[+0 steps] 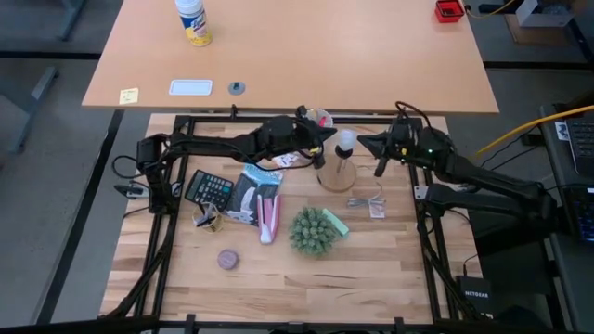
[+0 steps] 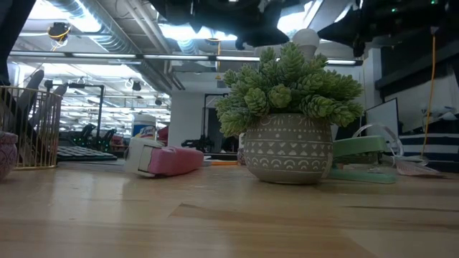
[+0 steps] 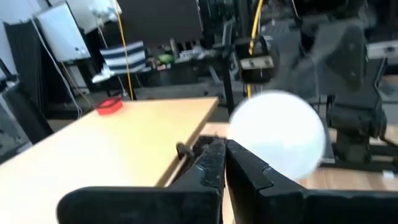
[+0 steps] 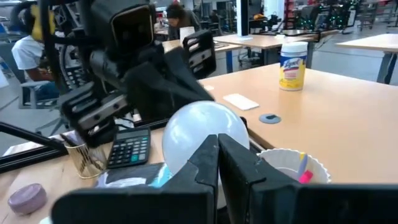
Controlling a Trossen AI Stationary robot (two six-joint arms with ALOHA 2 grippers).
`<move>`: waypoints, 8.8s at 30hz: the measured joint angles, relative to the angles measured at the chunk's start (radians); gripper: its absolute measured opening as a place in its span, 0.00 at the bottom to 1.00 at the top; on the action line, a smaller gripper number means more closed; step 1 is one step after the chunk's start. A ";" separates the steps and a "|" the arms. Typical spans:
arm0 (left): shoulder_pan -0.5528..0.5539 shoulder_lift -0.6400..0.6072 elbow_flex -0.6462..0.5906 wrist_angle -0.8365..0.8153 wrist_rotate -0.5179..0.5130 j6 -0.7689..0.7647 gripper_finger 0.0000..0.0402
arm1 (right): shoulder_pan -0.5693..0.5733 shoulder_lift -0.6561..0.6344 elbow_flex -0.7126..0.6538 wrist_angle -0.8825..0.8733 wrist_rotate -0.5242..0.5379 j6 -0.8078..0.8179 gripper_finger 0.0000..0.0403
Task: Screw lightbulb
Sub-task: Remove the lightbulb from the lamp
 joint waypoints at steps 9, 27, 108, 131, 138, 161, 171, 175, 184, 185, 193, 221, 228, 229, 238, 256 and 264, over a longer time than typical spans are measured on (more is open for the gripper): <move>-0.020 -0.001 0.000 -0.023 0.025 0.023 0.01 | 0.000 0.083 0.001 0.070 0.055 -0.024 0.04; -0.081 -0.004 0.000 -0.055 0.046 0.057 0.01 | -0.001 0.139 0.000 0.143 0.116 -0.087 0.04; 0.016 -0.029 0.000 -0.039 0.089 0.004 0.01 | 0.072 0.039 -0.006 -0.006 0.106 0.029 0.04; -0.065 -0.029 0.000 -0.117 -0.044 0.036 0.01 | 0.071 0.069 0.009 0.041 0.240 -0.058 0.04; -0.066 -0.029 0.000 -0.102 -0.146 0.032 0.01 | 0.071 -0.024 0.056 0.008 0.213 -0.101 0.04; 0.018 -0.011 0.000 -0.057 0.183 -0.028 0.01 | 0.072 0.100 0.056 0.007 0.074 -0.011 0.04; -0.030 -0.010 0.000 -0.063 0.174 -0.026 0.01 | 0.071 0.151 0.055 0.022 0.198 -0.077 0.04; -0.040 -0.010 0.000 -0.063 0.102 -0.005 0.01 | 0.071 0.145 0.055 0.064 0.207 -0.132 0.04; -0.033 -0.012 0.000 -0.054 0.030 0.004 0.01 | 0.071 -0.017 0.057 0.020 0.203 -0.156 0.04; -0.029 -0.012 0.000 -0.053 0.024 0.004 0.01 | 0.071 -0.037 0.057 0.005 0.186 -0.145 0.04; 0.009 -0.014 0.000 -0.027 0.016 0.002 0.01 | 0.072 -0.085 0.055 -0.128 0.015 -0.010 0.04; 0.003 -0.018 0.000 -0.046 0.141 -0.013 0.01 | 0.072 0.108 0.021 0.051 0.064 -0.038 0.04; 0.001 -0.019 0.000 -0.058 0.154 -0.035 0.01 | 0.071 0.119 0.021 0.062 0.155 -0.063 0.04; -0.001 -0.020 0.000 -0.058 0.166 -0.037 0.01 | 0.071 0.119 0.021 0.065 0.174 -0.071 0.04; -0.032 -0.030 0.000 -0.070 0.166 0.011 0.01 | 0.071 0.129 0.021 0.065 0.223 -0.094 0.04; -0.043 -0.045 0.000 -0.015 0.039 0.037 0.01 | 0.071 -0.075 0.024 0.013 0.125 -0.106 0.04; 0.022 -0.045 0.000 -0.026 -0.017 0.005 0.01 | 0.072 -0.044 0.024 -0.034 0.062 -0.047 0.04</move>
